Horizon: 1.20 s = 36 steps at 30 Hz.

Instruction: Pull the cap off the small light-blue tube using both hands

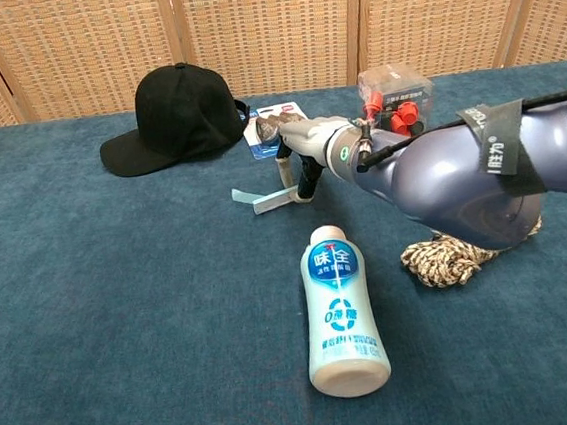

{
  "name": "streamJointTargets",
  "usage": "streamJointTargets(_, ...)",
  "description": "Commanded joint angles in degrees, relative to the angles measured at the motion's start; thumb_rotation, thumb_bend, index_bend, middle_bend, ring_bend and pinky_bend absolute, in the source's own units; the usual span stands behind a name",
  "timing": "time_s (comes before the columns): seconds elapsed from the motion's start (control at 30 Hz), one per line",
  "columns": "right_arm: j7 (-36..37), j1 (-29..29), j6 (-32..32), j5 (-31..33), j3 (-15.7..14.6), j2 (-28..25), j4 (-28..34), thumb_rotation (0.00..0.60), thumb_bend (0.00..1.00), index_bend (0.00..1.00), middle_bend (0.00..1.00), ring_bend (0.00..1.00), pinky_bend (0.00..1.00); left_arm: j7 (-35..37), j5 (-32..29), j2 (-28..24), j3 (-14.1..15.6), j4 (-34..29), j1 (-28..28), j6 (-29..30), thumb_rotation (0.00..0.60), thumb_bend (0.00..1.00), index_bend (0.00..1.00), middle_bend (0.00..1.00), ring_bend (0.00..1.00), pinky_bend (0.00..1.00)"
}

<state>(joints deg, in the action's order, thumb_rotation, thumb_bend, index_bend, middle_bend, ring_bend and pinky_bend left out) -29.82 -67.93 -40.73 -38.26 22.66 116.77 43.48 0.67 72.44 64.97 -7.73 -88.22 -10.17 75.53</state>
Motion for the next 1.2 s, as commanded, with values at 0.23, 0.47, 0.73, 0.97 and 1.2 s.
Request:
streamJointTargets(0.23, 6.38, 5.27, -5.82, -11.06, -1.82, -9.48, 15.65, 0.600, 0.54, 0.64, 0.03, 0.00, 0.00, 2.33, 3.99, 1.31, -1.19, 3.89, -1.79, 1.75, 0.600, 0.00, 0.00, 0.07, 0.09, 0.04)
streamJointTargets(0.47, 5.72, 9.92, -12.21, -17.30, -4.24, -18.56, 30.88, 0.600, 0.54, 0.64, 0.03, 0.00, 0.00, 8.49, 17.79, 6.19, -2.95, 19.33, -10.24, 6.21, 0.600, 0.00, 0.15, 0.53, 0.56, 0.47)
streamJointTargets(0.73, 2.48, 11.59, -15.23, -18.38, -5.36, -22.89, 38.35, 0.600, 0.54, 0.64, 0.03, 0.00, 0.00, 8.96, 25.39, 8.72, -1.82, 26.05, -19.27, 3.30, 0.600, 0.00, 0.41, 0.72, 0.73, 0.71)
streamJointTargets(0.97, 0.48, 12.20, -16.89, -18.93, -5.83, -24.95, 42.86, 0.600, 0.54, 0.64, 0.04, 0.00, 0.00, 7.64, 25.77, 10.77, -1.79, 25.16, -24.57, -1.91, 0.600, 0.02, 0.50, 0.81, 0.81, 0.79)
streamJointTargets(1.2, -1.97, 12.21, -17.88, -14.40, -4.89, -25.49, 46.71, 0.600, 0.56, 0.64, 0.04, 0.00, 0.00, 7.84, 19.27, 15.86, -4.79, 20.68, -32.55, -13.65, 0.600, 0.04, 0.53, 0.85, 0.84, 0.81)
